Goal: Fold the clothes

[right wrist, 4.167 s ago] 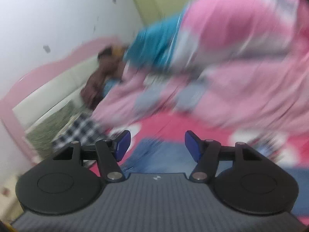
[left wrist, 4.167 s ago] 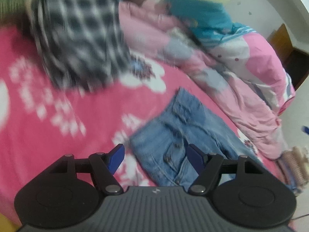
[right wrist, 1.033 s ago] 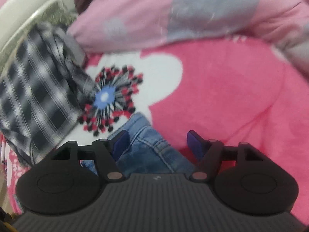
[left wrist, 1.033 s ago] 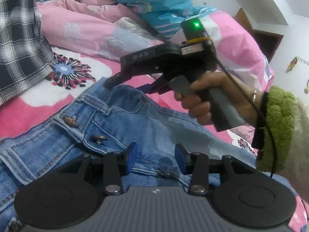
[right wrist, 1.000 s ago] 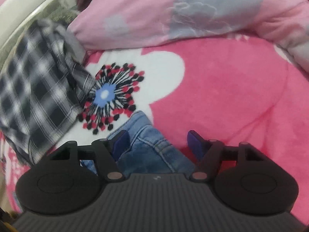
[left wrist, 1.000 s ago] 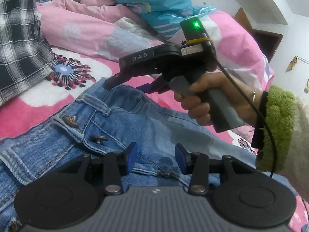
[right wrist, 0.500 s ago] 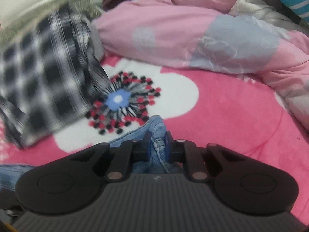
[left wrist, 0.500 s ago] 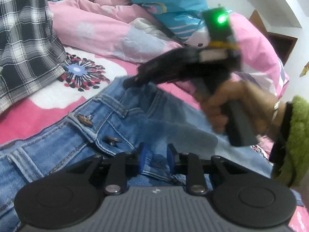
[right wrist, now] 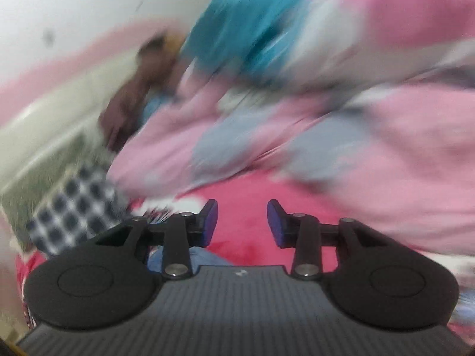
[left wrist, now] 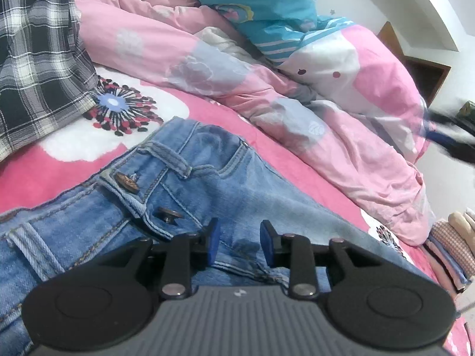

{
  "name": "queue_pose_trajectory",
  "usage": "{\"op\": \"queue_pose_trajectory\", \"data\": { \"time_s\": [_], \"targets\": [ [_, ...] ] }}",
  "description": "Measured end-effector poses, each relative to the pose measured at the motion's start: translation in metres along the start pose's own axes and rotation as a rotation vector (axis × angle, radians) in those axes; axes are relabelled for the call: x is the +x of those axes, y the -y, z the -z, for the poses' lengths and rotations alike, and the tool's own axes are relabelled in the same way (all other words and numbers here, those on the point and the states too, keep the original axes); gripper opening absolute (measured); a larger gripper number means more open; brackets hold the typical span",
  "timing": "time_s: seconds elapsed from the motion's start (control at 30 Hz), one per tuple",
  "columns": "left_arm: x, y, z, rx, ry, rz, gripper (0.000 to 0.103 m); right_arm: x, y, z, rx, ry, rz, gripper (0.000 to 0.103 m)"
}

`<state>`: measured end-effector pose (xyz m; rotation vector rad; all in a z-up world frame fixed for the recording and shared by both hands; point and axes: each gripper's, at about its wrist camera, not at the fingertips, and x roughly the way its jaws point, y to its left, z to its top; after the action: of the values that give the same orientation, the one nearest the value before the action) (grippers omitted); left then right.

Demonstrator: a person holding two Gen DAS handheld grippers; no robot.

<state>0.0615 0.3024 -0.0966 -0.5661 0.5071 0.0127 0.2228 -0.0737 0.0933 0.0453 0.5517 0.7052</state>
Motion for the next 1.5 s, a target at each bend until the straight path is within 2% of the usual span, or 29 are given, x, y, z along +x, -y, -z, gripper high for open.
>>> {"op": "queue_pose_trajectory", "data": {
  "time_s": [0.07,0.13,0.2,0.33,0.37,0.43,0.5,0.6,0.7,0.73,0.8,0.87,1.07,1.23,1.27,1.3,1.33,1.4,1.47,1.5],
  "targets": [
    [-0.003,0.003,-0.002,0.003,-0.002,-0.011,0.035,-0.062,0.031,-0.007,0.036,0.061,0.065,0.040],
    [-0.007,0.009,-0.004,0.014,-0.003,-0.031,0.041,-0.145,0.059,0.010,0.039,0.115,0.216,0.040],
    [-0.017,0.023,-0.007,0.066,0.014,-0.063,0.048,-0.217,0.079,0.028,0.060,0.152,0.341,0.040],
    [-0.012,0.057,-0.020,0.129,-0.029,-0.066,0.048,-0.301,0.096,0.048,0.097,0.216,0.478,0.040],
    [-0.009,0.065,-0.024,0.141,-0.044,-0.063,0.048,-0.311,0.098,0.052,0.098,0.219,0.487,0.040],
    [-0.003,0.082,-0.031,0.167,-0.073,-0.061,0.049,-0.287,0.094,0.057,0.067,0.182,0.413,0.041],
    [0.017,0.095,-0.036,0.224,-0.060,-0.110,0.049,-0.256,0.088,0.061,0.035,0.137,0.327,0.041],
    [0.052,0.100,-0.047,0.273,-0.030,-0.216,0.051,-0.158,0.068,0.067,-0.025,0.023,0.115,0.040],
    [0.085,0.079,-0.057,0.225,-0.032,-0.350,0.047,-0.050,0.037,0.067,-0.092,-0.083,-0.060,0.041],
    [0.091,0.071,-0.057,0.189,-0.041,-0.370,0.046,-0.015,0.027,0.066,-0.106,-0.111,-0.109,0.041],
    [0.093,0.056,-0.057,0.118,-0.046,-0.352,0.046,0.051,0.009,0.066,-0.140,-0.165,-0.177,0.041],
    [0.090,0.052,-0.056,0.102,-0.026,-0.332,0.046,0.107,-0.006,0.068,-0.168,-0.211,-0.203,0.041],
    [0.089,0.044,-0.053,0.092,-0.010,-0.293,0.047,0.166,-0.030,0.077,-0.258,-0.280,-0.230,0.047],
    [0.091,0.048,-0.048,0.126,0.000,-0.288,0.050,0.216,-0.050,0.085,-0.332,-0.338,-0.252,0.050],
    [0.091,0.049,-0.048,0.130,0.001,-0.289,0.050,0.226,-0.054,0.086,-0.347,-0.350,-0.257,0.046],
    [0.091,0.049,-0.047,0.132,0.002,-0.290,0.050,0.233,-0.058,0.088,-0.360,-0.359,-0.265,0.033],
    [0.091,0.049,-0.047,0.134,0.004,-0.291,0.050,0.232,-0.060,0.089,-0.369,-0.366,-0.278,0.027],
    [0.091,0.049,-0.047,0.135,0.007,-0.289,0.050,0.228,-0.064,0.092,-0.409,-0.375,-0.277,0.020],
    [0.089,0.048,-0.047,0.129,0.019,-0.283,0.050,0.223,-0.069,0.092,-0.453,-0.371,-0.267,0.009],
    [0.088,0.048,-0.047,0.126,0.027,-0.280,0.050,0.222,-0.070,0.091,-0.461,-0.356,-0.256,0.007]
  ]
}}
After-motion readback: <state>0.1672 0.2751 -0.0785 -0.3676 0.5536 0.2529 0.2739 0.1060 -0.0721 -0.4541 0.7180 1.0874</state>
